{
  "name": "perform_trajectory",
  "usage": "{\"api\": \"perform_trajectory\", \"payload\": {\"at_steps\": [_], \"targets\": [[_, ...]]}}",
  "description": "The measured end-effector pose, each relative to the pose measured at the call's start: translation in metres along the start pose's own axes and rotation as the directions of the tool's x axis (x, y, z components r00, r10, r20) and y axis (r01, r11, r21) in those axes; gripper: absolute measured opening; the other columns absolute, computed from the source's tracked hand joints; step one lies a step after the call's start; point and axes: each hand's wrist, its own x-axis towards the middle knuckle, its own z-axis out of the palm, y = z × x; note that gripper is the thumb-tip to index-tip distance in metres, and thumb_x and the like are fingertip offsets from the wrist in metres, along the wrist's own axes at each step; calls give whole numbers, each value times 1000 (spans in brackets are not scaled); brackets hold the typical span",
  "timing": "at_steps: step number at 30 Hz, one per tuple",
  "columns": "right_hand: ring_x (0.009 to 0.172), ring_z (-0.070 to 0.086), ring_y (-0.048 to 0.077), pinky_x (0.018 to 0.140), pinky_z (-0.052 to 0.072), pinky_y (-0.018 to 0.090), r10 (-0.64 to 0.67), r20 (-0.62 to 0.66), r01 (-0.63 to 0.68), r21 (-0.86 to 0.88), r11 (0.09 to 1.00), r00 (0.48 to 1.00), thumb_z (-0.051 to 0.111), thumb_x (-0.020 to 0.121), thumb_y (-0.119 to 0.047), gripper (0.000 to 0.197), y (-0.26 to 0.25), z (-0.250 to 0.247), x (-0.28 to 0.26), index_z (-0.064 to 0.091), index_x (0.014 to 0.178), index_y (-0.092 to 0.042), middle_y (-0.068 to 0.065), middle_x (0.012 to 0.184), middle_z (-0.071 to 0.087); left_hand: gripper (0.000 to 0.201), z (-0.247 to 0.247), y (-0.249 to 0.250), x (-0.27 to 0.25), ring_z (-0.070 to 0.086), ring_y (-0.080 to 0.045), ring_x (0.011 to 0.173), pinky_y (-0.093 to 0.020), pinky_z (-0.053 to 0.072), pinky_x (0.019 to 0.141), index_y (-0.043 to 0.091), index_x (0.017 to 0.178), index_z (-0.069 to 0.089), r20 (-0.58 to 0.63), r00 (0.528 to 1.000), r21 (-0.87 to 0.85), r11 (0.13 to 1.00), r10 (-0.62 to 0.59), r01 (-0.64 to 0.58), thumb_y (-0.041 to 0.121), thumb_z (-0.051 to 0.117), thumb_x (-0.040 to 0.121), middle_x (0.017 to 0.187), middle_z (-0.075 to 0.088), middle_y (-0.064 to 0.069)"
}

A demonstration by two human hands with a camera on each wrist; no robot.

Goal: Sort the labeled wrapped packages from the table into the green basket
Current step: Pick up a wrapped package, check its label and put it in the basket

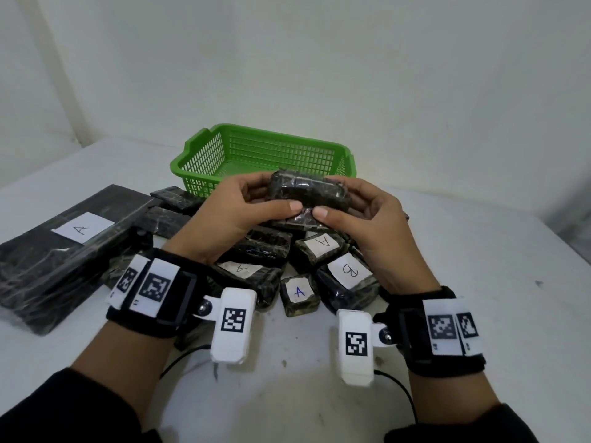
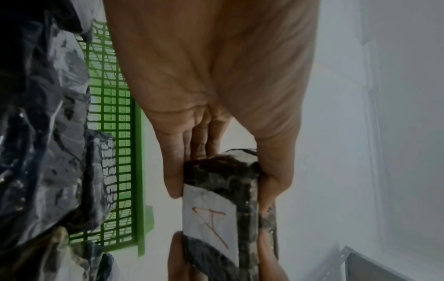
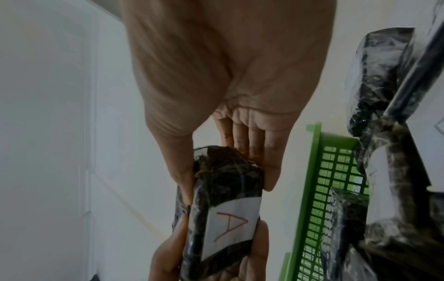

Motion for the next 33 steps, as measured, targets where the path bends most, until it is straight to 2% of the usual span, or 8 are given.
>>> {"api": "perform_trajectory", "payload": {"at_steps": [6, 9, 14, 19, 22, 24, 27, 33], "targets": [[108, 76, 20, 95, 61, 36, -37, -8, 37, -24, 999, 999, 88, 67, -23, 57, 2, 4, -1, 71, 120, -11, 7, 113, 80, 53, 2, 4, -4, 73, -24, 110, -30, 58, 95, 7, 122, 67, 5, 999, 111, 993, 36, -36, 14, 89, 74, 116, 77, -10], [117, 73, 19, 101, 58, 37, -16, 17, 17, -39, 999, 1000, 97, 69, -22, 69, 8, 1, 1, 66, 131, -14, 5, 124, 76, 56, 0, 5, -5, 73, -21, 110, -27, 58, 93, 6, 121, 66, -14, 997, 119, 990, 80, -77, 11, 84, 69, 116, 76, -8], [121, 71, 24, 104, 57, 42, 125, 103, -131, 53, 990, 987, 88, 68, -37, 81, 12, -6, 2, 60, 139, -11, 8, 133, 72, 69, 1, 0, -4, 65, -19, 125, -28, 58, 94, 9, 128, 59, -15, 989, 126, 982, 145, -142, 1, 87, 66, 128, 70, -5], [104, 76, 27, 88, 64, 35, 197, 91, -210, 177, 962, 976, 79, 80, -23, 57, 11, -6, 3, 66, 128, 4, 19, 118, 77, 75, 6, 1, -6, 63, -22, 129, -35, 58, 97, 7, 135, 54, 51, 994, 108, 989, 98, -103, -13, 83, 69, 138, 62, -7], [105, 77, 28, 91, 63, 37, 166, -1, -165, 123, 979, 986, 78, 84, -8, 43, 14, -6, 3, 69, 125, 2, 16, 114, 79, 81, 10, 2, -9, 69, -16, 120, -30, 58, 95, 18, 144, 50, 89, 996, 81, 997, -11, 3, 7, 87, 73, 138, 65, -1], [105, 77, 29, 97, 60, 43, 151, -39, -148, 69, 987, 988, 79, 86, -4, 38, 18, -6, 3, 71, 123, 0, 14, 111, 80, 69, 13, 0, -7, 72, -15, 116, -30, 57, 98, 17, 143, 54, 35, 998, 62, 997, -46, 44, 19, 84, 80, 129, 72, 0], [102, 78, 29, 99, 59, 45, 128, -66, -127, 11, 992, 990, 84, 82, -5, 38, 21, -2, 4, 73, 118, -4, 12, 107, 81, 45, 12, -6, -2, 75, -19, 107, -31, 57, 96, 7, 132, 64, -84, 996, 117, 992, -36, 46, 4, 75, 88, 116, 78, -4], [94, 80, 21, 83, 62, 31, 77, -49, -81, -76, 994, 996, 91, 62, -28, 56, 17, 2, 1, 77, 113, -8, 6, 100, 82, 36, 12, -6, -5, 75, -24, 107, -29, 59, 94, 4, 124, 69, -16, 998, 150, 987, -52, 54, 1, 74, 89, 115, 78, -9]]}}
